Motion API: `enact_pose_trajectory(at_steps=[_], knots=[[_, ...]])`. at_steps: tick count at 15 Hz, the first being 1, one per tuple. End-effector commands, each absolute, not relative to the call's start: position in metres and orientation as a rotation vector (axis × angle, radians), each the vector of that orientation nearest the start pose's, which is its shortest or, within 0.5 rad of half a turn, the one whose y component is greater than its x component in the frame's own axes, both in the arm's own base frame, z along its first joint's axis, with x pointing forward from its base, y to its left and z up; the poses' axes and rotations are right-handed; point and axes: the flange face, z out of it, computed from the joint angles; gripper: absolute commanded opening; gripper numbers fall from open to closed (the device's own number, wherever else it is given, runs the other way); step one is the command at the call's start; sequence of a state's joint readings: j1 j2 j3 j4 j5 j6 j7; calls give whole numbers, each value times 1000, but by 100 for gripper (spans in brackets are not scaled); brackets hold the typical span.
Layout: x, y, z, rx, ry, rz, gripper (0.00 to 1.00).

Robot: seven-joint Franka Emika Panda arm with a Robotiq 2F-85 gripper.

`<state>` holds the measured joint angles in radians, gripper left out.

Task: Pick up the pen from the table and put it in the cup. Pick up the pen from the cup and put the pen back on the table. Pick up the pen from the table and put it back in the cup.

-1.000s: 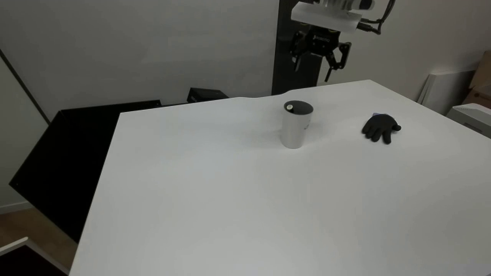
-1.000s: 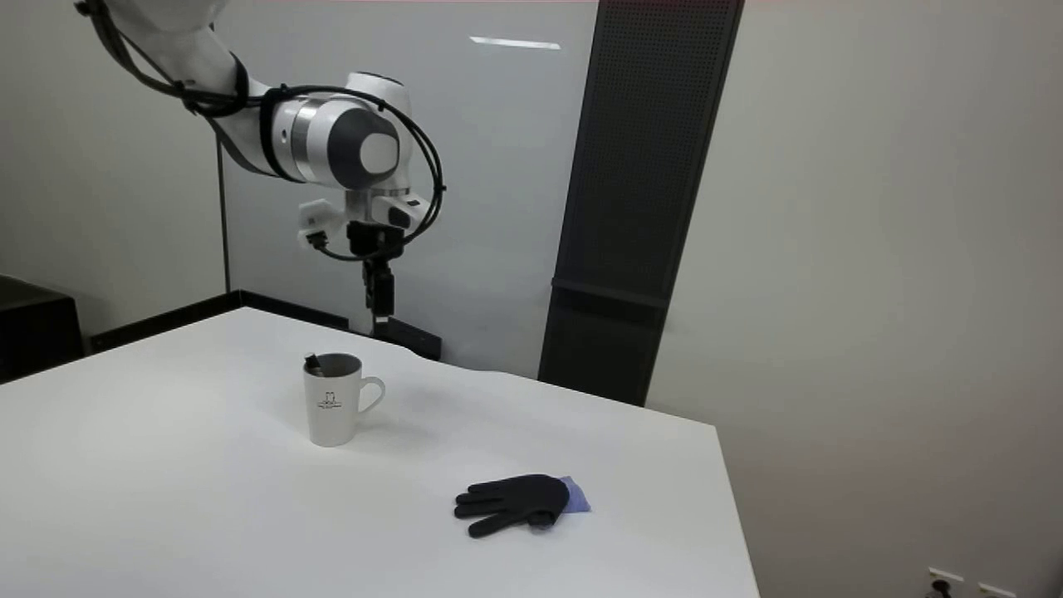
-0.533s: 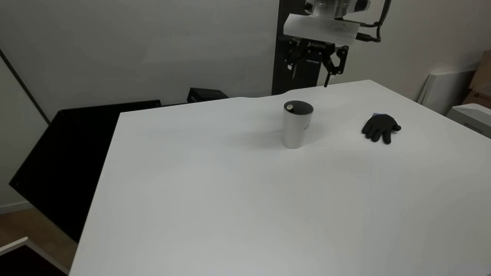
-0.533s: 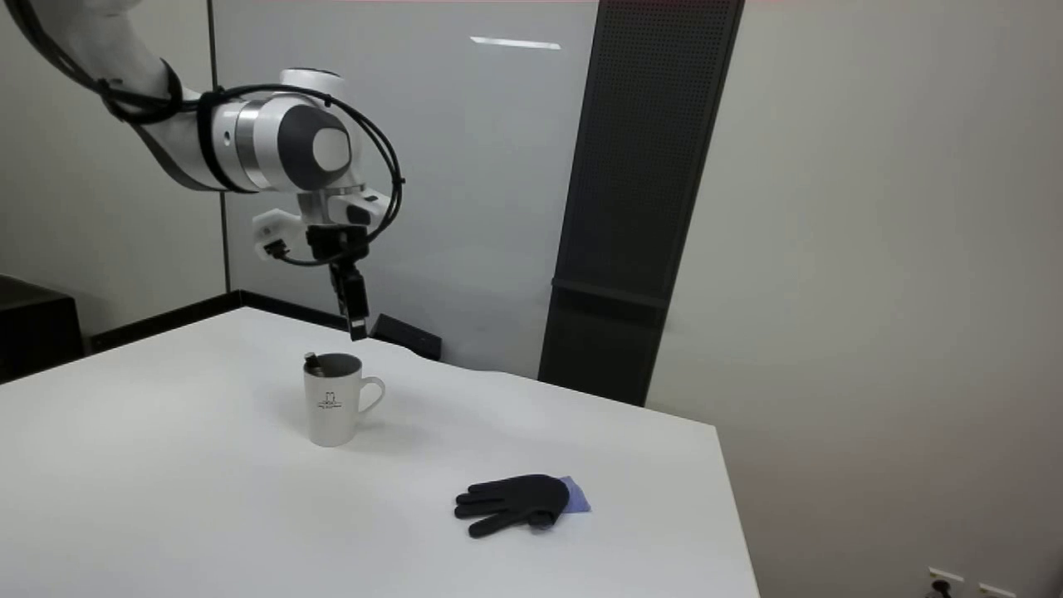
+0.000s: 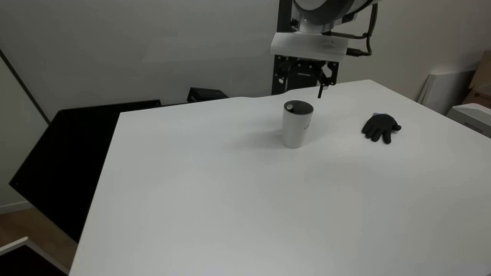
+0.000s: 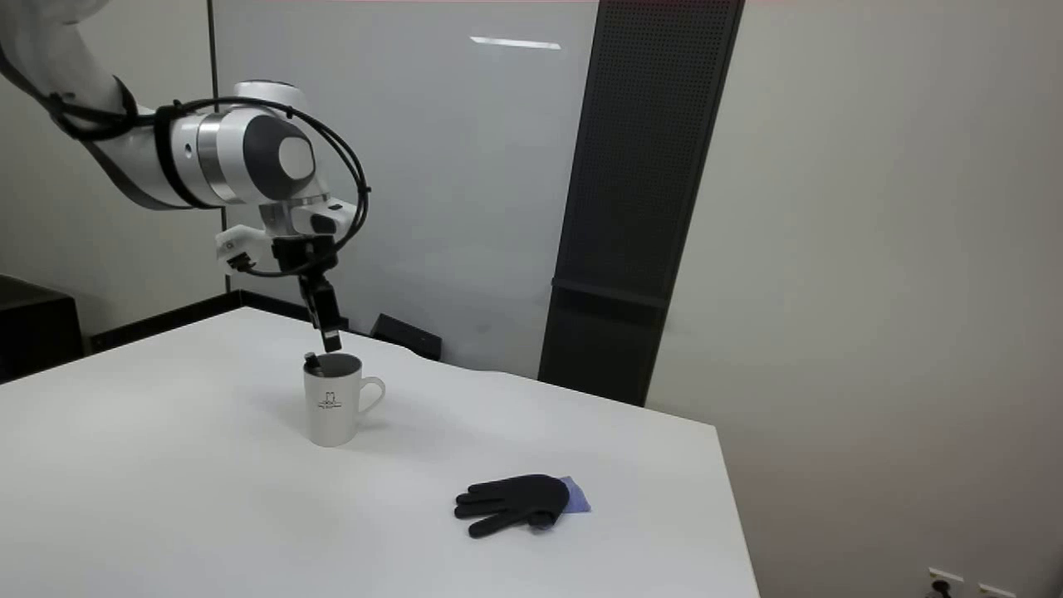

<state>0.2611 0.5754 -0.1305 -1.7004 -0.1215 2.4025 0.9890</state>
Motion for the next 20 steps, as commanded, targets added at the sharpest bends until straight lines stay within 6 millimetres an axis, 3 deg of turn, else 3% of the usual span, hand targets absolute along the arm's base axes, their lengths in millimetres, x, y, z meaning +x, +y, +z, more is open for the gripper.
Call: enact_pose_trajectory(at_steps=[1, 20], knots=[[673, 110, 278, -2989, 1181, -360, 100], [669, 134, 252, -3119, 1103, -494, 100]])
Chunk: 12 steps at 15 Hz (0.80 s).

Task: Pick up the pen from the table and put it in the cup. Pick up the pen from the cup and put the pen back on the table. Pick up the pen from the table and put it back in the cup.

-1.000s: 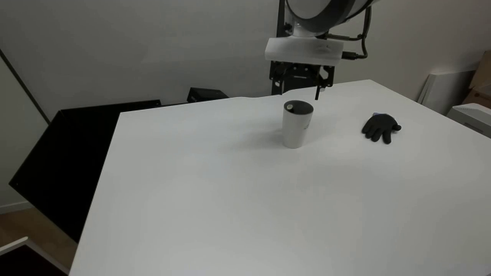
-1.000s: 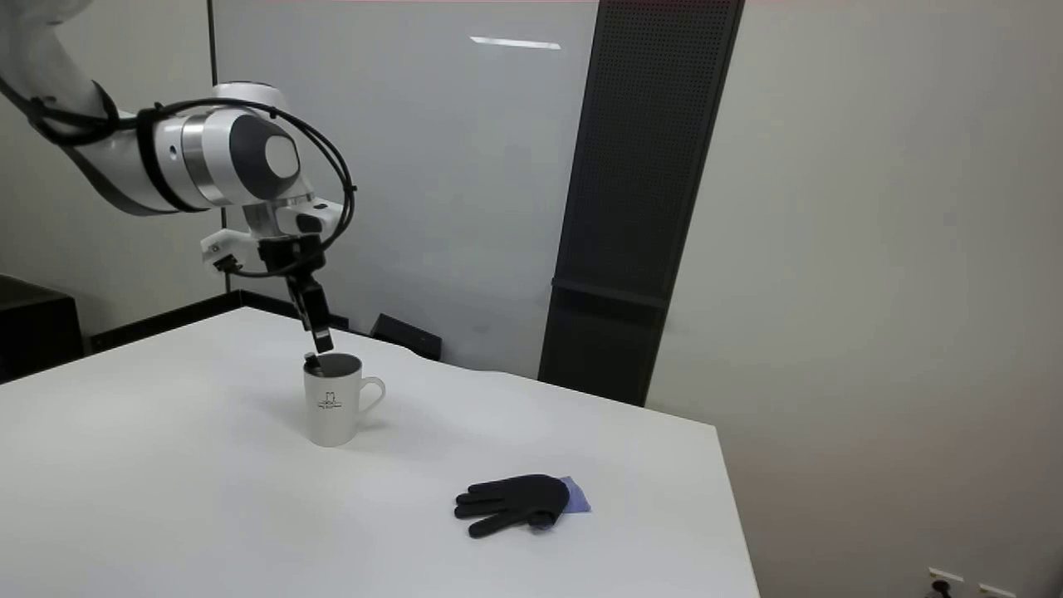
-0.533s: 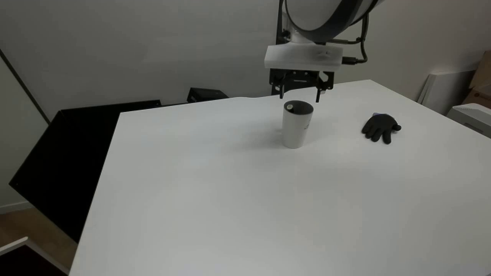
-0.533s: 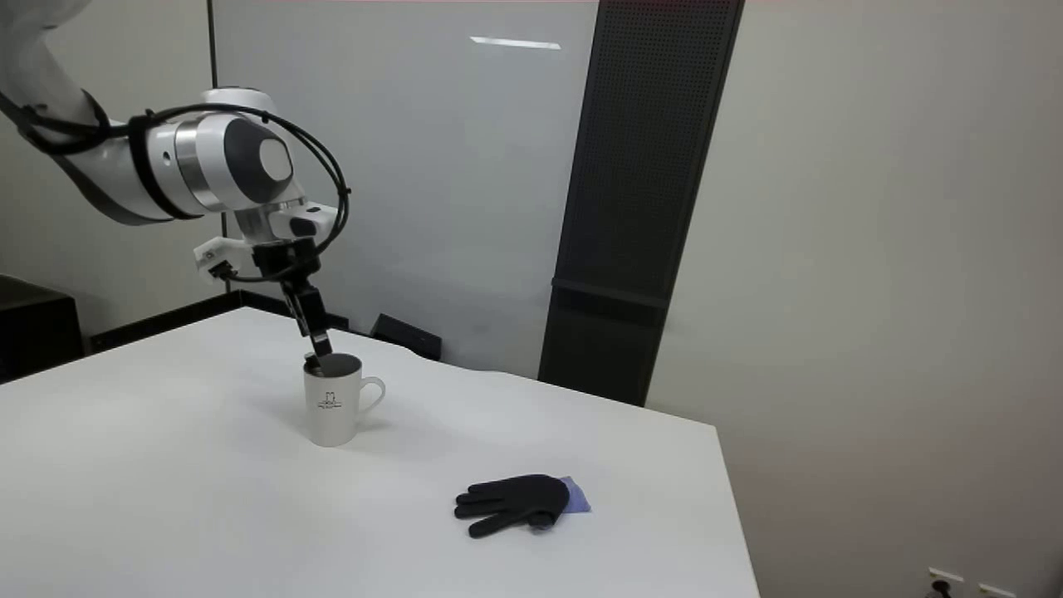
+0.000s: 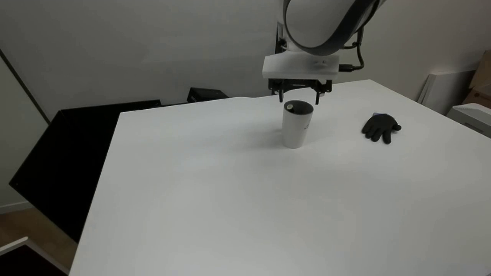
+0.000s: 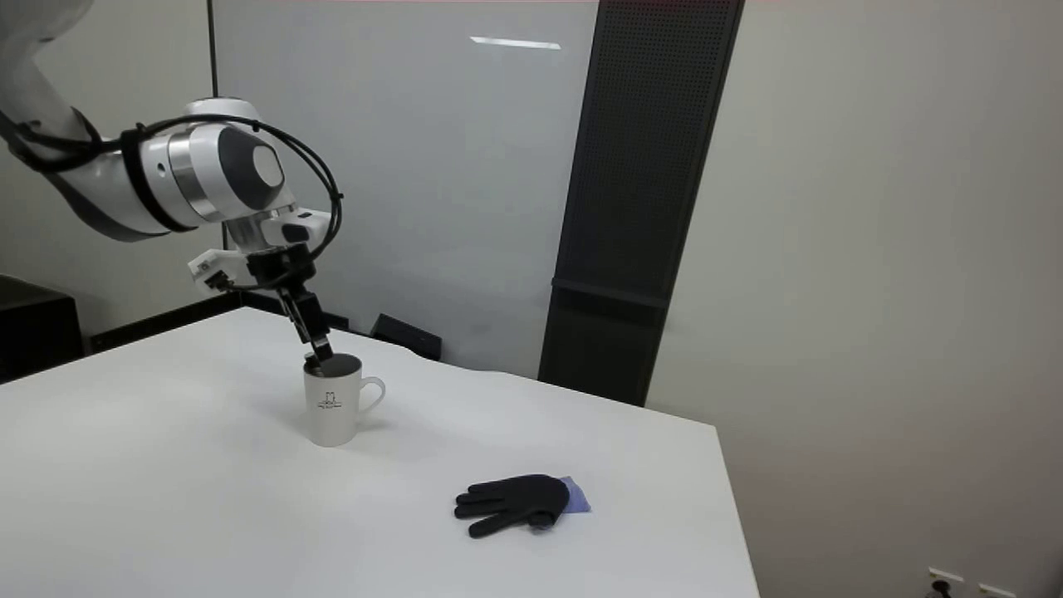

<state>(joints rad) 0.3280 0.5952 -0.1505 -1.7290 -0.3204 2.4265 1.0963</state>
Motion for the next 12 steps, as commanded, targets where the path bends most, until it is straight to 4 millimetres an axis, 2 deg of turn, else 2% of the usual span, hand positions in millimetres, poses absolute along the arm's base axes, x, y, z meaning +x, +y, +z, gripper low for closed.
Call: enact_pose_trajectory(at_steps=[1, 6, 12], knots=[[668, 136, 251, -3125, 1098, -502, 100], [666, 144, 248, -3141, 1085, -527, 100], [667, 143, 242, -3146, 1093, -524, 100]])
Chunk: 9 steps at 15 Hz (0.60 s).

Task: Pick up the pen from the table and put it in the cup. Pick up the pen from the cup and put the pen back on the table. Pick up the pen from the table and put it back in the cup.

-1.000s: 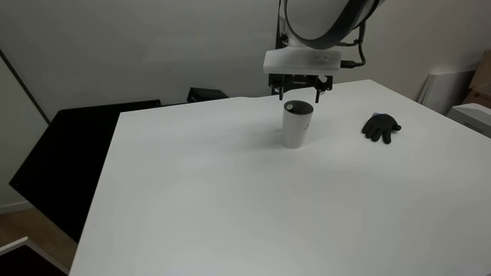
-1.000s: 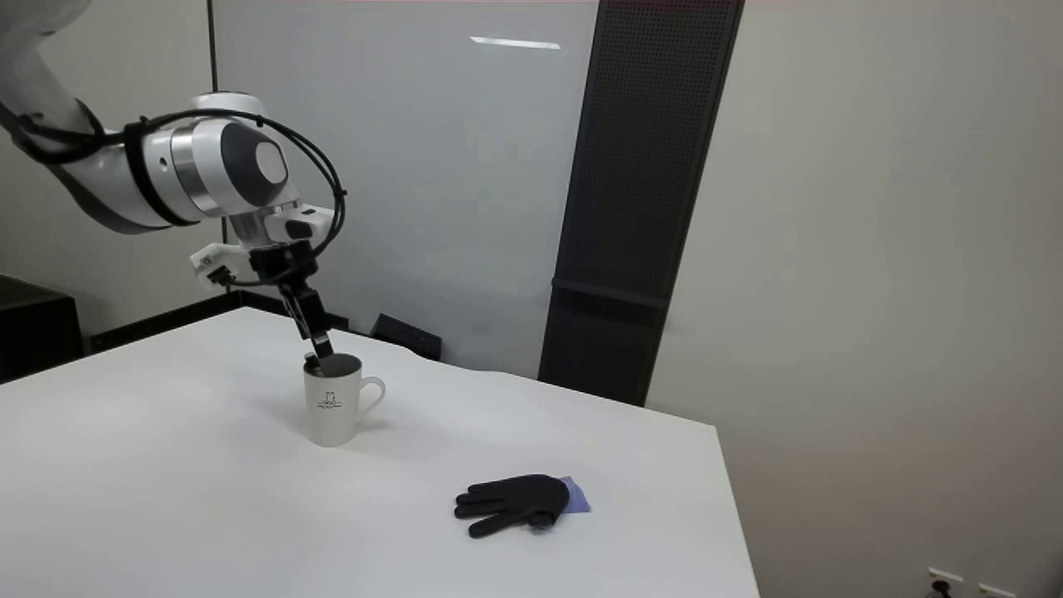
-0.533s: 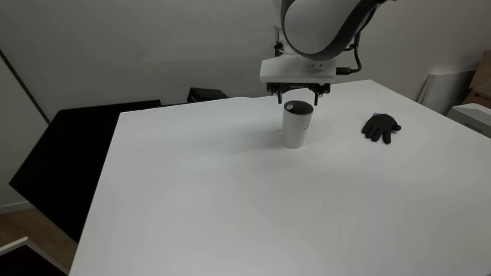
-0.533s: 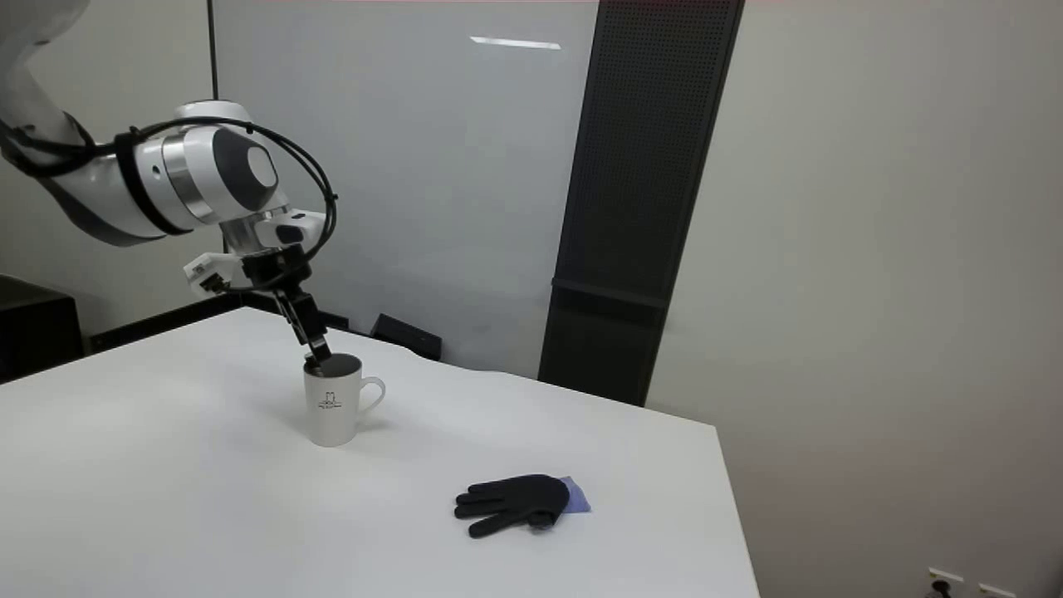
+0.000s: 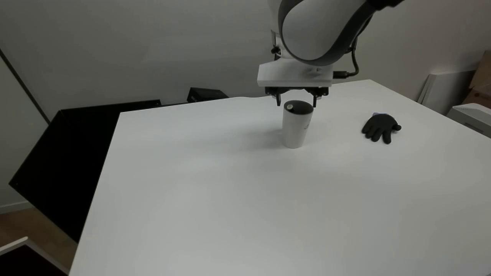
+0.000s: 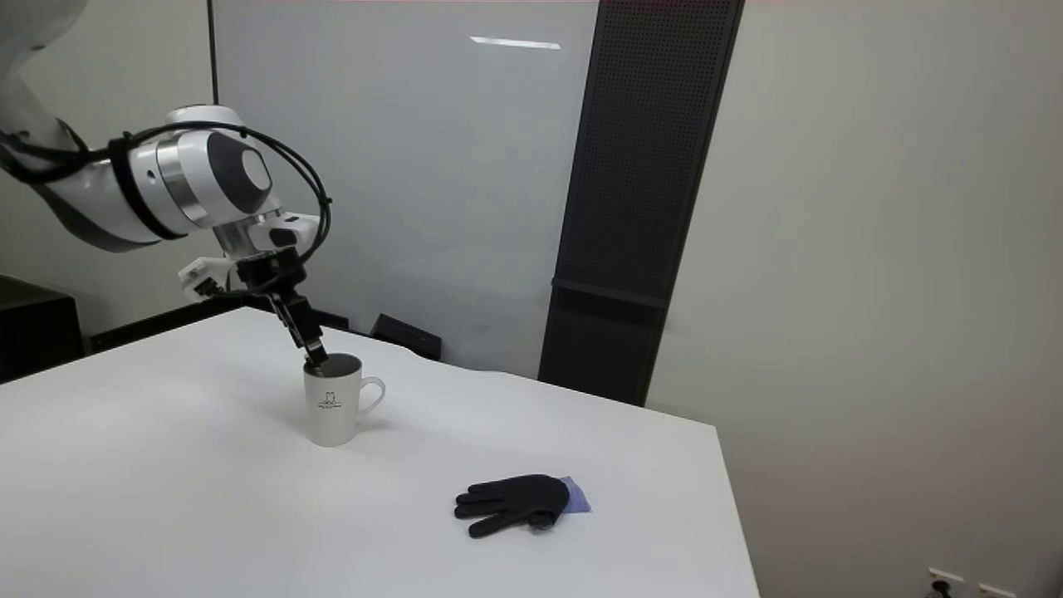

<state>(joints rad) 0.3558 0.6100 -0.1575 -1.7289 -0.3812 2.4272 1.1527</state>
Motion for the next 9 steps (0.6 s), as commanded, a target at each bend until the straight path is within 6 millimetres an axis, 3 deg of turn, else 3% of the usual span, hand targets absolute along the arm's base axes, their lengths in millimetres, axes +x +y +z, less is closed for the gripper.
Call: enact_pose_trajectory(at_steps=[1, 4, 5, 6, 9], knots=[[667, 143, 242, -3147, 1095, -526, 100], [667, 142, 239, -3150, 1098, -531, 100], [667, 141, 238, -3148, 1096, -527, 75], [667, 141, 238, -3148, 1097, -529, 75], [667, 140, 236, -3145, 1101, -531, 56]])
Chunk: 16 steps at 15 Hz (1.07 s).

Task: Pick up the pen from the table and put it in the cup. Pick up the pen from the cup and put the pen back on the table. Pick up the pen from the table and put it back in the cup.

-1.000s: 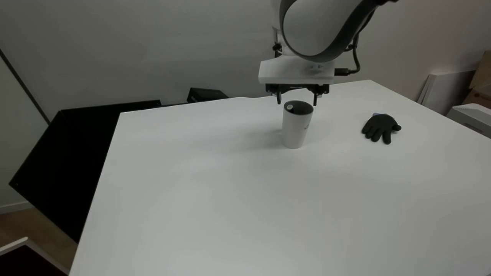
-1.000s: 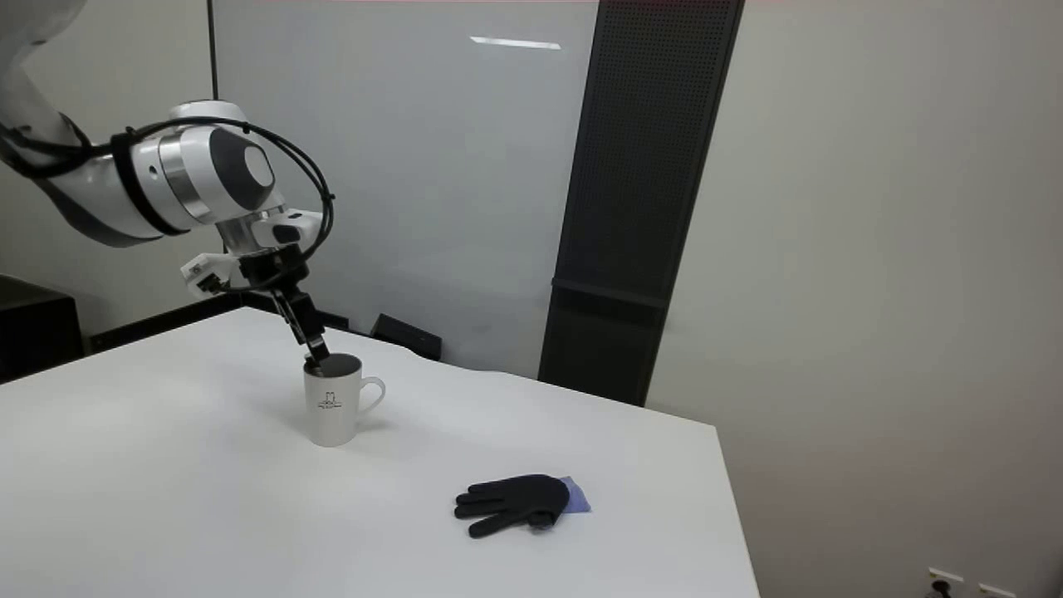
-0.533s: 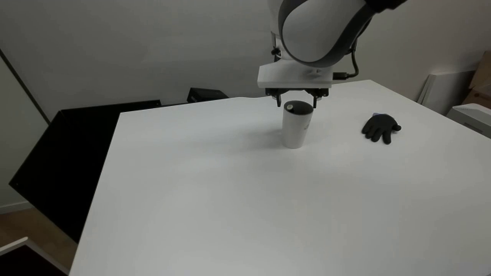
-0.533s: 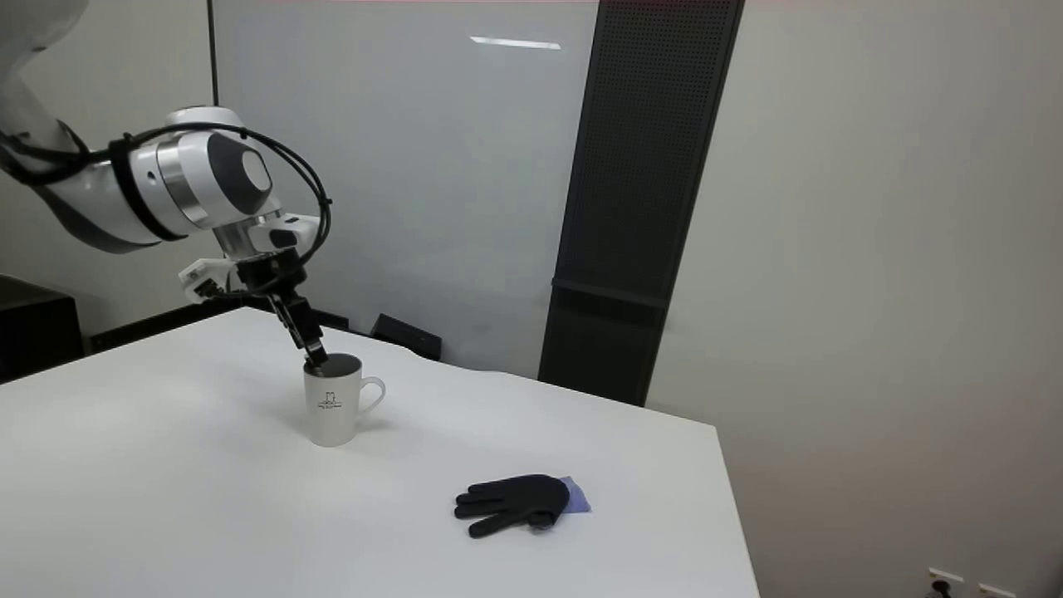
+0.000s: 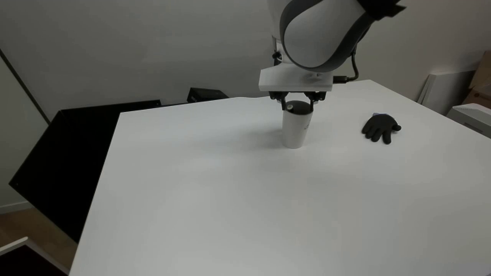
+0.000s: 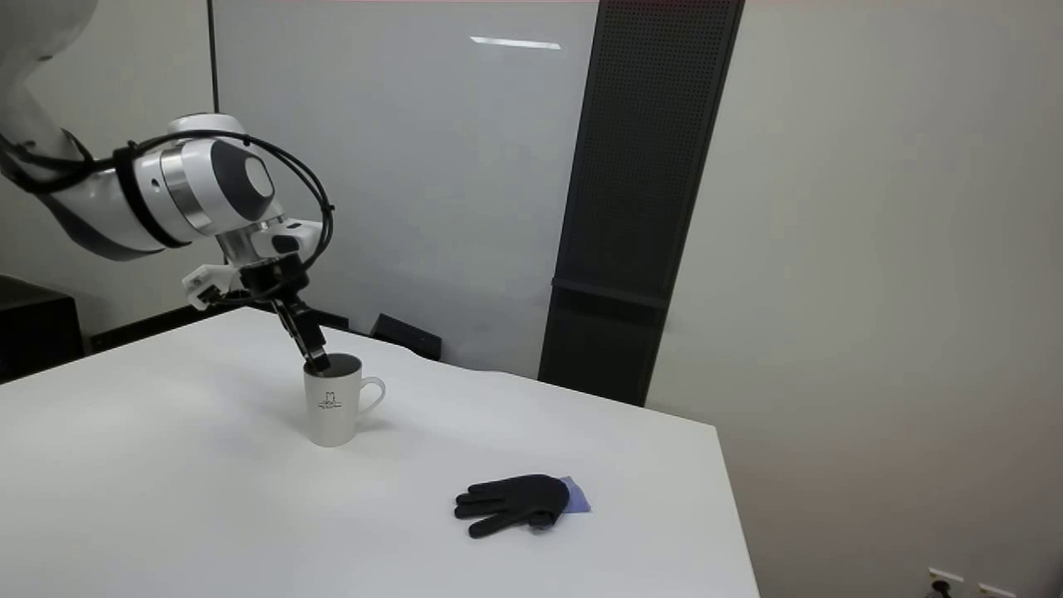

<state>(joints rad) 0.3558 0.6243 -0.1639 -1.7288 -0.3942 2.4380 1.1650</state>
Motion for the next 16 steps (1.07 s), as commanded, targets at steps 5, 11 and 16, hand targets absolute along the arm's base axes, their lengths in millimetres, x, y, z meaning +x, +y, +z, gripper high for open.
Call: enact_pose_trajectory(at_steps=[5, 11, 16], knots=[[668, 141, 237, -3131, 1103, -546, 26], [669, 143, 242, -3112, 1116, -540, 7], [675, 148, 273, -3063, 1111, -593, 7]])
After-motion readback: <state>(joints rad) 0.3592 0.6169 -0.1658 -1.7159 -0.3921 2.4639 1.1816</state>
